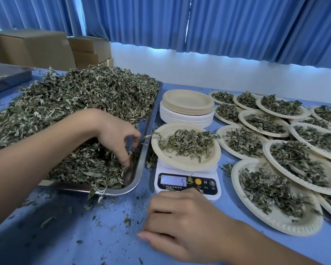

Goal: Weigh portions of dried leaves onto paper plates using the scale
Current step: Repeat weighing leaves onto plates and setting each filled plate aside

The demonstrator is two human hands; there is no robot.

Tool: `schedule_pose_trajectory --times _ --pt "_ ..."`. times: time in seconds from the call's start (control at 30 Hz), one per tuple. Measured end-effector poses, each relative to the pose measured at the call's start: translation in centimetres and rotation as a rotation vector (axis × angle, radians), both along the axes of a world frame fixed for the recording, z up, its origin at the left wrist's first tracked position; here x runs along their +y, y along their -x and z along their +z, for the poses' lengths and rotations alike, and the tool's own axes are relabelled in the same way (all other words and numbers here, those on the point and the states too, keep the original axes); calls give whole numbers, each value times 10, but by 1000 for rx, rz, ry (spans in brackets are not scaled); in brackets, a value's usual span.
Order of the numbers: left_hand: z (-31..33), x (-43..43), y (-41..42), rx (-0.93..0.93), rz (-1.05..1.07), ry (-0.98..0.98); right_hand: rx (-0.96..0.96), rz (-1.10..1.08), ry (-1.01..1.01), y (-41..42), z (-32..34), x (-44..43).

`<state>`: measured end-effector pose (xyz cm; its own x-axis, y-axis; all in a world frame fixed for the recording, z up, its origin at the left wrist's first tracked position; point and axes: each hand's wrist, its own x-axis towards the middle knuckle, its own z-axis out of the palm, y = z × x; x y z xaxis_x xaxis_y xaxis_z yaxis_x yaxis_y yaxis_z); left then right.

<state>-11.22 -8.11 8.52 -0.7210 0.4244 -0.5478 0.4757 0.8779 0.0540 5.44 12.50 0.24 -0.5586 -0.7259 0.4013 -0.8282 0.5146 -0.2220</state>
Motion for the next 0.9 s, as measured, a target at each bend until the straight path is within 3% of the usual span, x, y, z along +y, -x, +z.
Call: schedule_pose_trajectory --times 0.13,0.37,0.53,0.8,0.9 --pt "4 -7 -16 -37 -48 79 -13 -1 -10 1 -1 0" --pt "-9 -2 -29 -25 -80 -1 0 8 -1 1 -2 -1" --pt "-9 -3 -24 -3 -3 -147 13 14 0 2 -2 0" --pt "4 -10 -10 247 123 -413 -26 21 31 2 -2 0" --pt "5 -10 -9 336 213 -648 -34 25 34 2 -3 -1"
